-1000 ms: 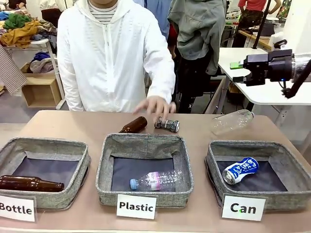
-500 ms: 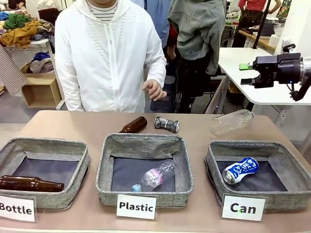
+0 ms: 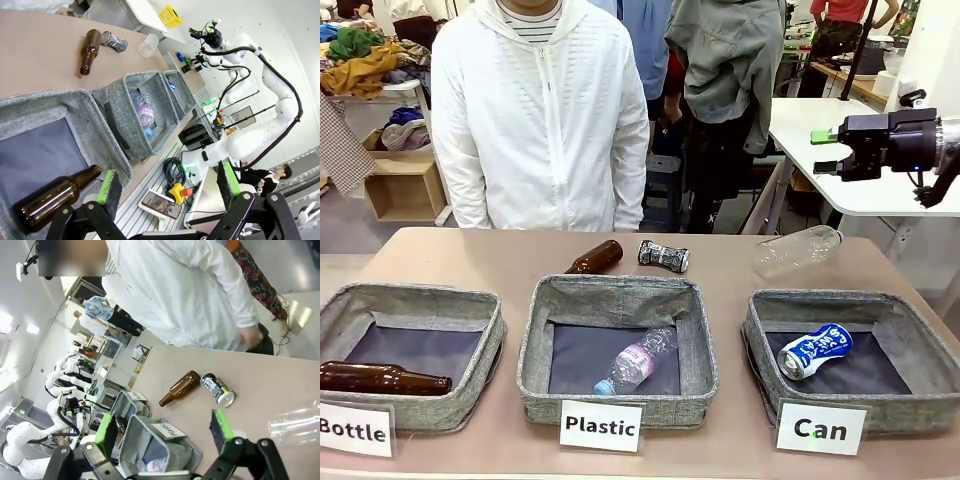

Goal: Sort the can waste into the basket.
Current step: Pick up the can waste from the table and place it in the right Fabric basket.

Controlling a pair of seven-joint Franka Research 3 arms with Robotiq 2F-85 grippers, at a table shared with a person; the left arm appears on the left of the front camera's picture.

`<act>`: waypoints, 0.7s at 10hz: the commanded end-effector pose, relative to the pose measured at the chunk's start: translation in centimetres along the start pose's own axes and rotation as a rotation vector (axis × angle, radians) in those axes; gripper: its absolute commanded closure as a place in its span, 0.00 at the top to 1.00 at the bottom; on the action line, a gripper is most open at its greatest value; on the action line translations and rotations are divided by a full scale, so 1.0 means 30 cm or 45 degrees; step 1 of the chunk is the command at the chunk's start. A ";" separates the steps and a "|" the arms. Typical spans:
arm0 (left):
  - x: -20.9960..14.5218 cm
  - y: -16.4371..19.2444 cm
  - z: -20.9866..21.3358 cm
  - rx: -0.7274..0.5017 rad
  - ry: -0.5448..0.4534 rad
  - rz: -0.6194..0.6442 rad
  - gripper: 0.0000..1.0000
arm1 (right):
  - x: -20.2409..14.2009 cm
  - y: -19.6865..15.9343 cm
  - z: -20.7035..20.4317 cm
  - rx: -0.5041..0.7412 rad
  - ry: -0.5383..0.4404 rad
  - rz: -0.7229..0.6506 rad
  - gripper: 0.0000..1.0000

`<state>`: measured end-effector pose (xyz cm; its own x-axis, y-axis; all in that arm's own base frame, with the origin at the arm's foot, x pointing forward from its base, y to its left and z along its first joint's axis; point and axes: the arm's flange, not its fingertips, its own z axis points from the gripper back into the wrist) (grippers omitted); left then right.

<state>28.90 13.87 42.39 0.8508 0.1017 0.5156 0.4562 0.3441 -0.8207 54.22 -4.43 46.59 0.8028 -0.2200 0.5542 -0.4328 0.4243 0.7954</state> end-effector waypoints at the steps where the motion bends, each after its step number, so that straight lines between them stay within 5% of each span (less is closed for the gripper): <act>1: -0.007 -0.008 0.003 -0.007 0.010 -0.001 1.00 | 0.019 0.015 -0.001 0.007 0.012 -0.021 1.00; 6: -0.007 -0.008 0.003 -0.007 0.010 -0.001 1.00 | 0.000 0.000 0.000 0.000 0.000 0.000 1.00; 7: -0.007 -0.008 0.003 -0.007 0.010 -0.001 1.00 | -0.002 0.062 -0.057 -0.114 0.175 0.225 1.00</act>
<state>28.90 13.87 42.39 0.8508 0.1017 0.5156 0.4562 0.3440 -0.8207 54.10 -3.82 46.66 0.8000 -0.1511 0.5807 -0.4653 0.4549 0.7593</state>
